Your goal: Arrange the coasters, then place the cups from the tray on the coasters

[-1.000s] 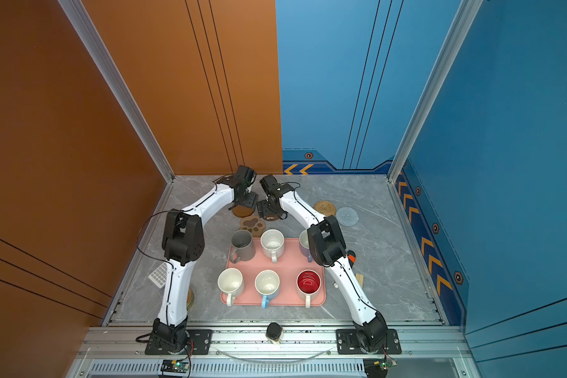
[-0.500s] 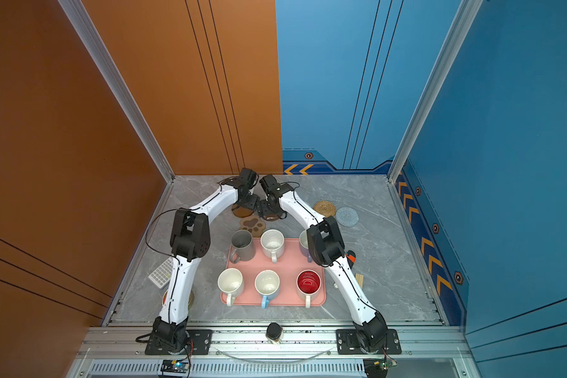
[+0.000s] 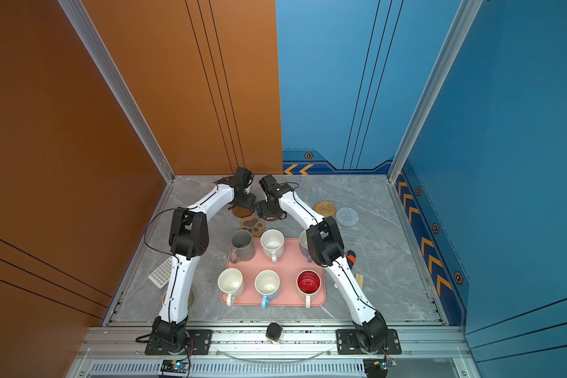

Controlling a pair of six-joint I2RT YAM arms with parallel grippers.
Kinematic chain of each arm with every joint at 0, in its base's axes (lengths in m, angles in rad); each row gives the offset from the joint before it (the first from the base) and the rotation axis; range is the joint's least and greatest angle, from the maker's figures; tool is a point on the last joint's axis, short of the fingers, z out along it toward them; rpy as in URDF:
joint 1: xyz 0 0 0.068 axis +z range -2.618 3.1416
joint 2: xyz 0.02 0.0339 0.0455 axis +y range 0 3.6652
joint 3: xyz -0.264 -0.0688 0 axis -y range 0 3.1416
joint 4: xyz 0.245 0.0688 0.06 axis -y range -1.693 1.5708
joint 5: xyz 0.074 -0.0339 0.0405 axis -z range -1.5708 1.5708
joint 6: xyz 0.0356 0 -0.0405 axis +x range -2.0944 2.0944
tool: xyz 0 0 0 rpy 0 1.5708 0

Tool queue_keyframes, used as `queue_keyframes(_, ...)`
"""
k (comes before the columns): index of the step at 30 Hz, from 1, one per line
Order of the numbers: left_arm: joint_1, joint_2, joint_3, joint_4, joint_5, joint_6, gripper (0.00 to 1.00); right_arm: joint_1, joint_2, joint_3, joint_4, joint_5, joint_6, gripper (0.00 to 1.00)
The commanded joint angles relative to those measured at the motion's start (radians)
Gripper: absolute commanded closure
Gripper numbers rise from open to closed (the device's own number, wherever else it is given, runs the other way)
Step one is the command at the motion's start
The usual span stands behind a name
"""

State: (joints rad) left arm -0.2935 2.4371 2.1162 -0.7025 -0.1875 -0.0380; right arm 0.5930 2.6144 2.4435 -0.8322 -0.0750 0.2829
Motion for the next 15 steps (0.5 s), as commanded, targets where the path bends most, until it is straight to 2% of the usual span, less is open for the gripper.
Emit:
queue_keyframes(1,0.01,0.037,0.03,-0.064,0.026,-0.007,0.24,0.009,0.026,0.023,-0.066,0.018,-0.029,0.08)
queue_keyframes(15,0.025,0.005,0.019,-0.127,-0.042,0.002,0.27,0.004,0.012,0.026,-0.163,0.151,-0.071,0.08)
